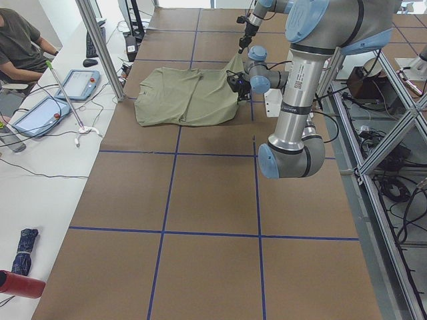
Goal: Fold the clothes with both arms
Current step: 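Grasp both hem corners with both grippers and lift them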
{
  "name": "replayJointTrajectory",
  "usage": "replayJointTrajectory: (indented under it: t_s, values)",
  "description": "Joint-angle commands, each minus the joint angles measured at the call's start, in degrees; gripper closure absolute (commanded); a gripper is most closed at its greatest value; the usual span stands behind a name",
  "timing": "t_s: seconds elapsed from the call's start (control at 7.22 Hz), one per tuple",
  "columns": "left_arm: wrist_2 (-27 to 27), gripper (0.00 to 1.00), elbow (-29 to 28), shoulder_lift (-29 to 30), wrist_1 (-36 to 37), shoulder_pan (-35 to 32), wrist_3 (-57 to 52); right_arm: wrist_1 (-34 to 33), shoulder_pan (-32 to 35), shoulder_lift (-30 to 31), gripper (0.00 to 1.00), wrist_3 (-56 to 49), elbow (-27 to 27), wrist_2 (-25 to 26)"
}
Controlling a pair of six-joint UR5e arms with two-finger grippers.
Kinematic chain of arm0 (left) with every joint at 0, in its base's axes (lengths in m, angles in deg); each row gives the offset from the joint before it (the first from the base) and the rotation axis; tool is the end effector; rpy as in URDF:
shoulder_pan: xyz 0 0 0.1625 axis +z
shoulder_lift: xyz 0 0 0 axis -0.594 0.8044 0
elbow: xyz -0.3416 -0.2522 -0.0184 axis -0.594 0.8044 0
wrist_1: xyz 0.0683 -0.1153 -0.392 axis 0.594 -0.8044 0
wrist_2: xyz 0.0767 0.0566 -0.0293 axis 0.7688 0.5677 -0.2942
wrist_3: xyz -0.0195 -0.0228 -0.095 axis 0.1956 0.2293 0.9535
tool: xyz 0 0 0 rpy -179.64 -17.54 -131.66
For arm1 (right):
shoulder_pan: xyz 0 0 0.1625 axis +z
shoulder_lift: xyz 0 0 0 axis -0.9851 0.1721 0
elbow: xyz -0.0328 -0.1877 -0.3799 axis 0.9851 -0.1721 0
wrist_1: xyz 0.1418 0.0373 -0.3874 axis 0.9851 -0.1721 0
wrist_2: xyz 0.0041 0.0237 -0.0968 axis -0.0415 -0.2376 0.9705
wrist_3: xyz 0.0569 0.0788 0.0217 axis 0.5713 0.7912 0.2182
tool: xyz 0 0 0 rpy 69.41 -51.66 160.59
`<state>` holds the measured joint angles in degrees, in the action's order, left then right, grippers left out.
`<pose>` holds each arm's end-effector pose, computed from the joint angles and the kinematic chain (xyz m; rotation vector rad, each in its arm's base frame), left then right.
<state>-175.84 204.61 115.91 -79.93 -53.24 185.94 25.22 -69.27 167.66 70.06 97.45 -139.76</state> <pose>0.4835 -0.2857 0.2106 -0.0005 1.0187 -0.5458 -0.3363 -0.2261 0.3498 0.0895 -1.0731 0.7392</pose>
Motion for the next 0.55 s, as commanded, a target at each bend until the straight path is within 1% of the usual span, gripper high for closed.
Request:
replayJointTrajectory:
  t_s: [0.0,0.14,0.28,0.42]
  values:
    - [3.96,1.0,-2.6,4.05,0.14,-5.24,-5.59,-0.59,12.39,-7.22,1.0,-7.77,-3.55,-9.3]
    - [4.14,1.0,-5.32,6.08,-0.04,-7.79,-7.79,-5.81,20.38,-16.14,1.0,-10.85,-8.63,-16.49]
    - [5.36,1.0,-7.61,7.75,-0.3,-9.99,-9.9,-13.09,25.77,-24.93,1.0,-15.23,-13.9,-20.22]
    - [5.99,1.0,-10.85,9.07,-1.95,-12.45,-11.83,-15.42,28.96,-29.37,1.0,-20.93,-19.52,-20.43]
